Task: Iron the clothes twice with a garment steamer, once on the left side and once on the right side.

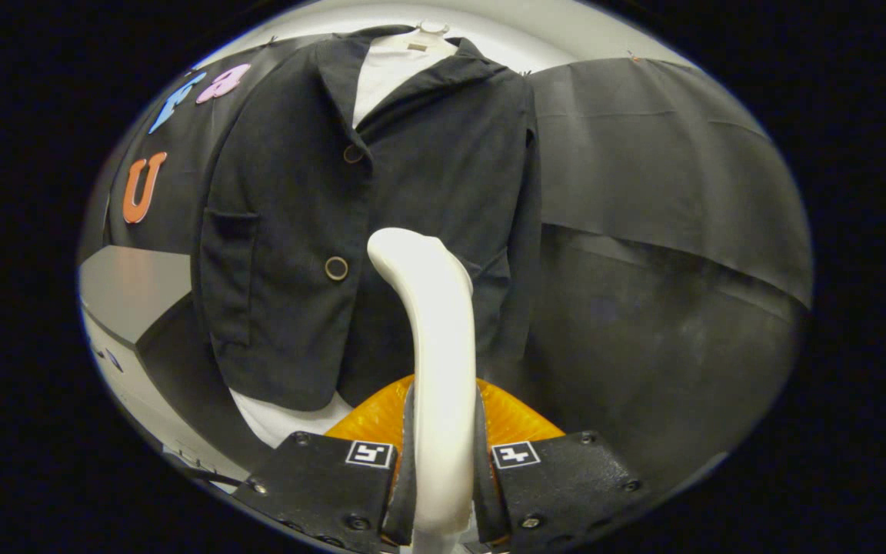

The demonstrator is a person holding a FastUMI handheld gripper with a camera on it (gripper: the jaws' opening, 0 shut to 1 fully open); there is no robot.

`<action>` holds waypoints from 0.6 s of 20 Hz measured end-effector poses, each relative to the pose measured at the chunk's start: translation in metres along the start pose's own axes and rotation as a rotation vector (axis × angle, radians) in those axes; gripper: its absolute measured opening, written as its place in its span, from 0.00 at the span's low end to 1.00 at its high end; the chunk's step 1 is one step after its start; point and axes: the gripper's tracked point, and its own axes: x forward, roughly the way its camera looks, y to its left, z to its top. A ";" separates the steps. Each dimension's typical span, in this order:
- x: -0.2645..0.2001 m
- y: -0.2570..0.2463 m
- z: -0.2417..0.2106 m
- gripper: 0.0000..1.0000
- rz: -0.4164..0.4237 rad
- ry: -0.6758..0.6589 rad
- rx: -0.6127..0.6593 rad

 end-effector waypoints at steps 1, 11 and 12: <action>0.001 -0.001 -0.006 0.34 0.002 0.016 -0.002; 0.013 -0.003 -0.052 0.34 0.008 0.101 -0.017; 0.013 -0.002 -0.058 0.33 0.013 0.116 -0.017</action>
